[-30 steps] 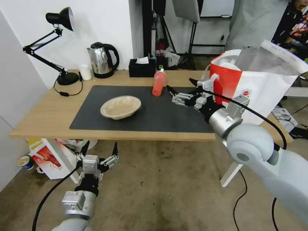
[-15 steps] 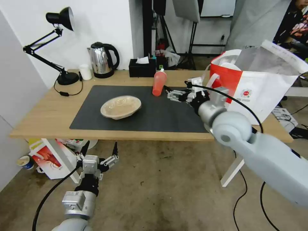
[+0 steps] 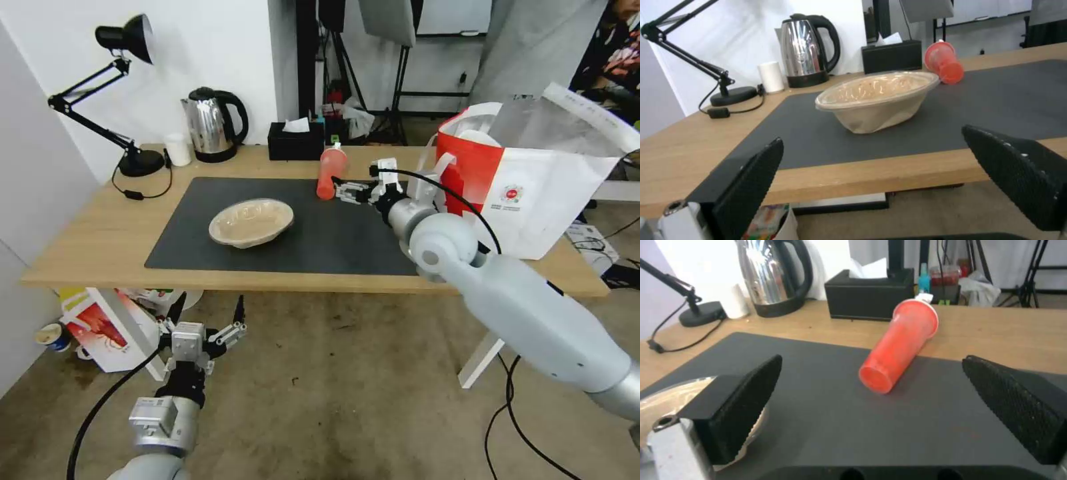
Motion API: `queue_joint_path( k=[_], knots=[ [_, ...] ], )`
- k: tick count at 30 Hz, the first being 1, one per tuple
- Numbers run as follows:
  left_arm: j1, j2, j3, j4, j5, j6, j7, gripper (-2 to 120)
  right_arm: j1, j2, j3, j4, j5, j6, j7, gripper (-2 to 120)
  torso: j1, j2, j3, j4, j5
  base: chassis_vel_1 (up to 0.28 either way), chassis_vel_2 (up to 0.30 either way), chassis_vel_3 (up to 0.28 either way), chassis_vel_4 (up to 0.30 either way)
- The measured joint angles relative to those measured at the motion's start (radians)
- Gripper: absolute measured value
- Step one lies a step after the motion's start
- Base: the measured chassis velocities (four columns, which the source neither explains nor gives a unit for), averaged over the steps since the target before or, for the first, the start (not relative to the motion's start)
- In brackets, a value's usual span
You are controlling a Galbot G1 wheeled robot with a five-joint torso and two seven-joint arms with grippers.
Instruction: Pick up the trash from the table and place it into the takeout bag.
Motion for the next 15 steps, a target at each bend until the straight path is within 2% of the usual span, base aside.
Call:
queue_joint_path(
  k=[6,15],
  knots=[
    [0.0,0.0,0.0,0.0,0.0,0.0,0.0,100,0.019,0.034,-0.007,-0.058,0.005,-0.003,0.002,100,0.0,0.0,0.0,0.0001,0.0,0.0,0.0,0.0,0.0],
    [0.0,0.0,0.0,0.0,0.0,0.0,0.0,100,0.053,0.134,-0.033,-0.177,-0.003,-0.009,0.003,100,0.0,0.0,0.0,0.0001,0.0,0.0,0.0,0.0,0.0]
  ],
)
